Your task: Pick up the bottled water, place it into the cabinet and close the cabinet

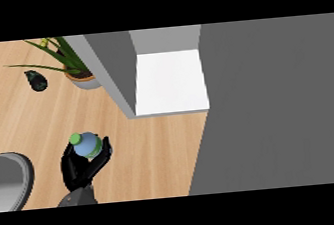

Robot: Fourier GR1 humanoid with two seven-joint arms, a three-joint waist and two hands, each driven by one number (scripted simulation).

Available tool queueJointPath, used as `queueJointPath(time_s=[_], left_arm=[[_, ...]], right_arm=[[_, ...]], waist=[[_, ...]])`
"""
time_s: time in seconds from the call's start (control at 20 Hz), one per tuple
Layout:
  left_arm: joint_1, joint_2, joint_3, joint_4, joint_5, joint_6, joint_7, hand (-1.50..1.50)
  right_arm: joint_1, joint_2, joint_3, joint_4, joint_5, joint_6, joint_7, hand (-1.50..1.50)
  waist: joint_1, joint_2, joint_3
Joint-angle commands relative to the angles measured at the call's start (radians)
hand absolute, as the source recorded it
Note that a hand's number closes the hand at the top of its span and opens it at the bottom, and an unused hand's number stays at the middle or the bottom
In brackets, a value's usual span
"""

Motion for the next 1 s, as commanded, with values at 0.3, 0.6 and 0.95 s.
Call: queueJointPath(time_s=[0.3, 0.6, 0.95], left_arm=[[0.028, -0.002, -0.121, -0.042, -0.015, -0.187, 0.048, 1.50], [0.067, 0.024, -0.179, -0.118, -0.055, -0.251, 0.055, 1.50], [0.117, 0.043, -0.198, -0.269, -0.016, -0.289, 0.204, 1.50]], right_arm=[[0.001, -0.012, 0.045, -0.041, 0.102, -0.008, 0.014, -1.50], [-0.023, 0.009, 0.047, -0.098, 0.121, -0.027, 0.105, -1.50], [-0.010, -0.017, 0.037, -0.107, 0.124, -0.021, 0.064, -1.50]], waist=[[0.003, -0.005, 0.001], [0.008, -0.003, 0.001], [0.006, -0.001, 0.001]])
